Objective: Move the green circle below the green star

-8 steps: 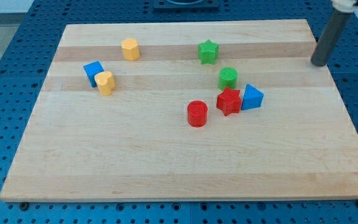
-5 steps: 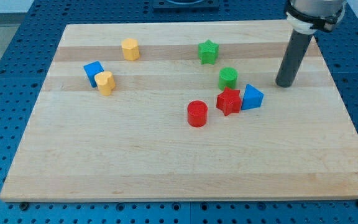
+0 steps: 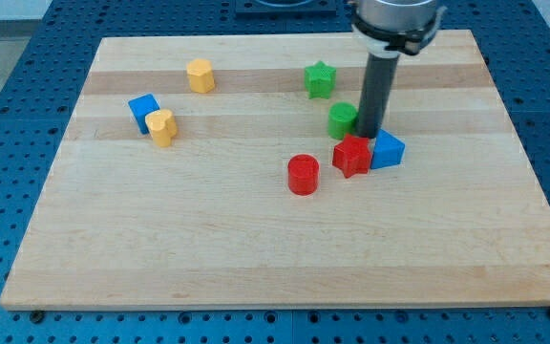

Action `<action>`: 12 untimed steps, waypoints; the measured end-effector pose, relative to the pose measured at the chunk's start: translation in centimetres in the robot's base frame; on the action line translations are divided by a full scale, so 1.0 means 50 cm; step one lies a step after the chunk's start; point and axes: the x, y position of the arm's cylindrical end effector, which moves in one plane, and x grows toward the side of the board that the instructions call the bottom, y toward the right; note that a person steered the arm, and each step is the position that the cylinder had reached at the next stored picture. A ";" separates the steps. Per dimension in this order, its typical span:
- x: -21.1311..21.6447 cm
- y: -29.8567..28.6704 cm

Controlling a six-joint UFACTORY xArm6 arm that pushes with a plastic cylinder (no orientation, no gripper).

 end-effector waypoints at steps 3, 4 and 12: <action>0.049 -0.065; 0.049 -0.096; -0.092 -0.132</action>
